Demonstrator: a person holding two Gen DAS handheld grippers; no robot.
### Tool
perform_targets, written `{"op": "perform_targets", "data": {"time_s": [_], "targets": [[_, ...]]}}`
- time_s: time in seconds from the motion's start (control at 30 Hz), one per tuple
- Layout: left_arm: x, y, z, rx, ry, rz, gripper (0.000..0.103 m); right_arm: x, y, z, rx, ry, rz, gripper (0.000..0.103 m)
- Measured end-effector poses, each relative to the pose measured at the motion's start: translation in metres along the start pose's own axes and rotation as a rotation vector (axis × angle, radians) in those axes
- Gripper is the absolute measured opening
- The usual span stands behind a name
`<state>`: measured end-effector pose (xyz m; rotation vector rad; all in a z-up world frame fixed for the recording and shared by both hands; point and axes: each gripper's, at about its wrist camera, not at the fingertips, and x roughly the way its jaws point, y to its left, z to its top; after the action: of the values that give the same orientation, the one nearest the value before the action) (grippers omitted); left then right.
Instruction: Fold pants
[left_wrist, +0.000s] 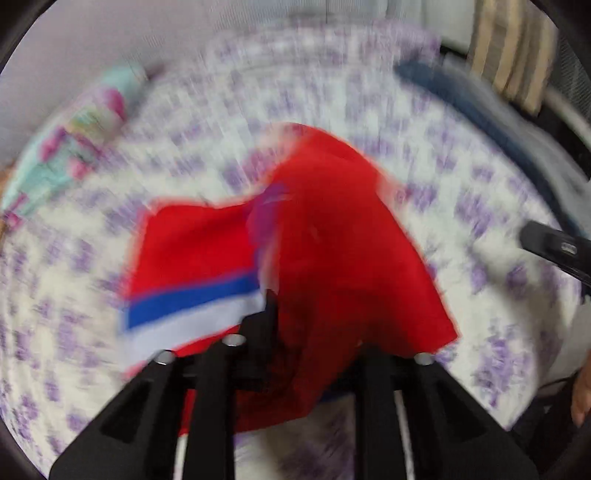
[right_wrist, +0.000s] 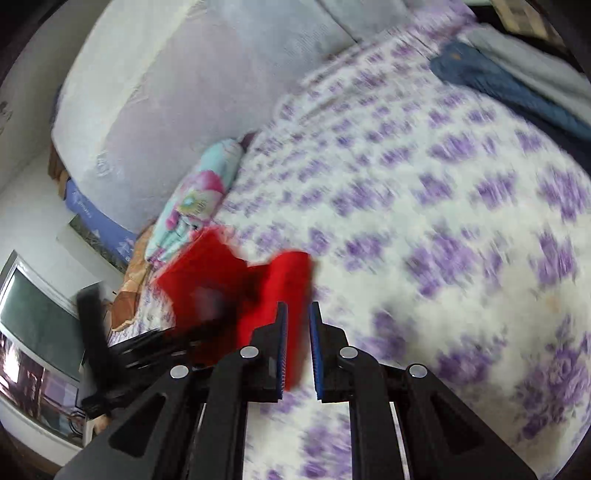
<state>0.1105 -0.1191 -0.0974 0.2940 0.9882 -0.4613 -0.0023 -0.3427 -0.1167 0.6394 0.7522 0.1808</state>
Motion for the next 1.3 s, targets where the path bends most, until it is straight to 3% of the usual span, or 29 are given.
{"op": "perform_targets", "data": {"time_s": [0.07, 0.1, 0.2, 0.33, 0.4, 0.5, 0.57, 0.63, 0.7, 0.8, 0.87, 0.97, 1.1, 1.2, 1.27, 1.3], "targets": [[0.008, -0.008, 0.0, 0.011, 0.01, 0.029, 0.025, 0.01, -0.008, -0.004, 0.005, 0.04, 0.007, 0.013], [0.003, -0.013, 0.0, 0.024, 0.001, 0.044, 0.037, 0.015, -0.009, -0.006, 0.001, 0.054, 0.011, 0.013], [-0.015, -0.014, -0.003, 0.008, 0.023, -0.013, 0.07, 0.022, -0.008, -0.003, -0.004, 0.076, 0.024, 0.013], [-0.062, 0.003, -0.019, -0.034, -0.021, -0.183, 0.071, 0.03, 0.027, 0.015, -0.109, 0.092, 0.064, 0.013], [-0.08, 0.025, -0.02, -0.097, -0.077, -0.219, 0.071, 0.036, 0.05, 0.023, -0.17, 0.106, 0.101, 0.013], [-0.086, 0.066, -0.016, -0.22, -0.125, -0.204, 0.068, 0.062, 0.088, 0.038, -0.244, 0.15, 0.142, 0.013], [-0.072, 0.087, -0.017, -0.288, -0.096, -0.295, 0.056, 0.079, 0.102, 0.036, -0.267, 0.207, 0.139, 0.013], [-0.057, 0.093, -0.019, -0.303, -0.074, -0.379, 0.047, 0.095, 0.105, 0.026, -0.281, 0.269, 0.071, 0.012], [-0.033, 0.093, -0.023, -0.299, -0.035, -0.354, 0.037, 0.109, 0.091, 0.01, -0.256, 0.316, -0.036, 0.01], [-0.004, 0.097, -0.035, -0.313, -0.003, -0.369, 0.024, 0.111, 0.078, 0.001, -0.227, 0.329, -0.054, 0.007], [-0.008, 0.101, -0.04, -0.312, -0.024, -0.398, 0.024, 0.109, 0.092, 0.01, -0.226, 0.347, -0.066, 0.013], [-0.013, 0.103, -0.044, -0.311, -0.03, -0.403, 0.024, 0.114, 0.143, 0.029, -0.36, 0.294, -0.043, 0.013], [-0.015, 0.102, -0.049, -0.311, -0.04, -0.407, 0.024, 0.18, 0.2, 0.049, -0.397, 0.417, 0.074, 0.013], [-0.015, 0.106, -0.052, -0.318, -0.041, -0.418, 0.024, 0.236, 0.215, 0.047, -0.436, 0.482, -0.05, 0.012], [-0.015, 0.106, -0.052, -0.312, -0.049, -0.407, 0.024, 0.281, 0.205, 0.039, -0.429, 0.543, -0.168, 0.007], [-0.014, 0.107, -0.052, -0.312, -0.051, -0.399, 0.024, 0.296, 0.198, 0.036, -0.411, 0.565, -0.182, 0.006]]}}
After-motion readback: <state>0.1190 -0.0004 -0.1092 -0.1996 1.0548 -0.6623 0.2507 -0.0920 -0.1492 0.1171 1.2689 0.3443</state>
